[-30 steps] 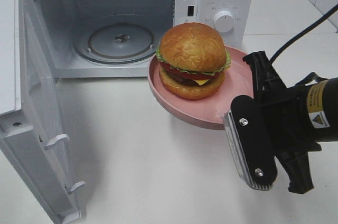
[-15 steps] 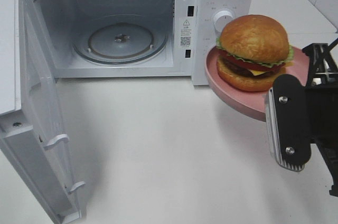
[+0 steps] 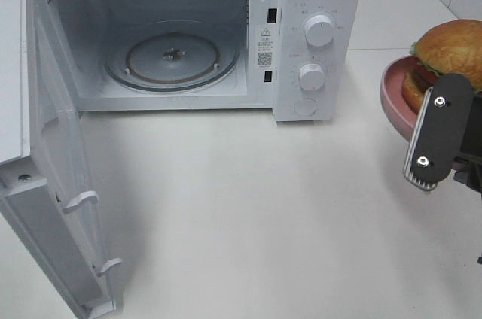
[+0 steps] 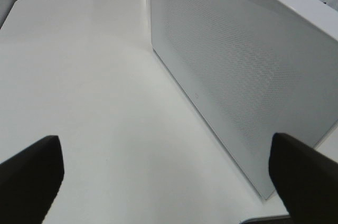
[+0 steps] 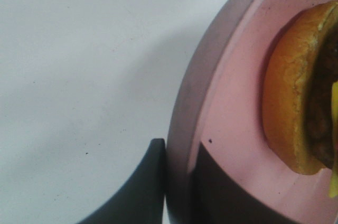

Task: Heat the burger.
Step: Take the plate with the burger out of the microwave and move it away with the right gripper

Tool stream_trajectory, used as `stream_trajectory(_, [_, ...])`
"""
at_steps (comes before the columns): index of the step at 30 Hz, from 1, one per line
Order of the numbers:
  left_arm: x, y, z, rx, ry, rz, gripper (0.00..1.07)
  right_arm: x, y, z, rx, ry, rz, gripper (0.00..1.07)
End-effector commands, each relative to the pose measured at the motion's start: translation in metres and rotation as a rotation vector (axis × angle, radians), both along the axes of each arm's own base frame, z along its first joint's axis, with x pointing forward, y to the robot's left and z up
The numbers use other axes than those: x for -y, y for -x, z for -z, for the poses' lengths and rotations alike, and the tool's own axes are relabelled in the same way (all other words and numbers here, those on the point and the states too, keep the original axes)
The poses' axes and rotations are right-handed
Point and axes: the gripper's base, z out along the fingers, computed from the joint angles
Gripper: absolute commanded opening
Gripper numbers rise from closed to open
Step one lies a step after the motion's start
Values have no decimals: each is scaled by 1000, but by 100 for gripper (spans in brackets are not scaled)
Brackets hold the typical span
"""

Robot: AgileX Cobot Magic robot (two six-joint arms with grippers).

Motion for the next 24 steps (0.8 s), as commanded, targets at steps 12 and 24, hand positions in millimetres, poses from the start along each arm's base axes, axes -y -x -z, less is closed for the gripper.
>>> stream_trajectory(12, [0,2,-1,31,8,-8,98,9,-6,5,11,6,266,0])
stream_trajectory(24, [0,2,-1,31,8,-8,98,1,-19,38,-43,4,479,0])
